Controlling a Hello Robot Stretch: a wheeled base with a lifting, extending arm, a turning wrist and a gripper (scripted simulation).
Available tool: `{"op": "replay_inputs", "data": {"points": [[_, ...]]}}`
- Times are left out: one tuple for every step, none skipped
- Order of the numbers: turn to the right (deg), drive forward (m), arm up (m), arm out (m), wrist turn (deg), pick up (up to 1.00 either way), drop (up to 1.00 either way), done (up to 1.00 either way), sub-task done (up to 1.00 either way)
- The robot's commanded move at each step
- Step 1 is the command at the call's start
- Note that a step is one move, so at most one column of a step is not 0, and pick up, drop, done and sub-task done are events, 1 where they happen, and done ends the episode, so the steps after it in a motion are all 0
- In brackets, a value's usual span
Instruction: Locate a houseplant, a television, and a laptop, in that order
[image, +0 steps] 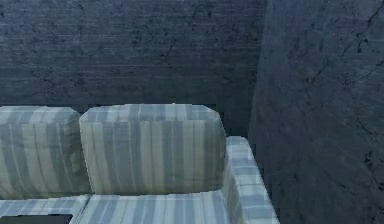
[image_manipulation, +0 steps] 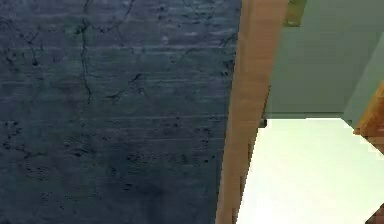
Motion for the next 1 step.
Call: {"op": "replay_inputs", "data": {"points": [[-45.0,0.00,0.00,0.00,0.0,0.00,0.00,0.00,0.00]]}}
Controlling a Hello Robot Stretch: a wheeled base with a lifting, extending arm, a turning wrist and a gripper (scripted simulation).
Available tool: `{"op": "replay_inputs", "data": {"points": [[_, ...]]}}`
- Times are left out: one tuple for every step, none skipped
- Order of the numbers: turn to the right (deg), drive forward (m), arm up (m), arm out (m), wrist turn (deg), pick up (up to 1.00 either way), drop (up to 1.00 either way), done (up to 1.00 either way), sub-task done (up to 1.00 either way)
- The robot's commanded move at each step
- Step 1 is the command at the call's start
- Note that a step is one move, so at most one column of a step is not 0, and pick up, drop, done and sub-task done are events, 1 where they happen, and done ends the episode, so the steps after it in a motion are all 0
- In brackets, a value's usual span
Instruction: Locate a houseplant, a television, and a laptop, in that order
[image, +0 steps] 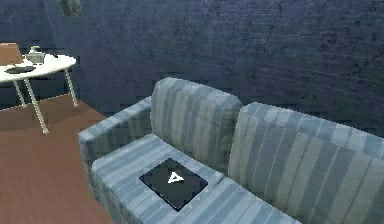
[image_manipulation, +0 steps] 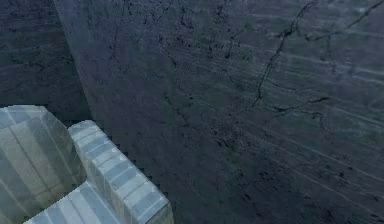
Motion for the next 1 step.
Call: {"op": "replay_inputs", "data": {"points": [[0.0,0.00,0.00,0.00,0.0,0.00,0.00,1.00,0.00]]}}
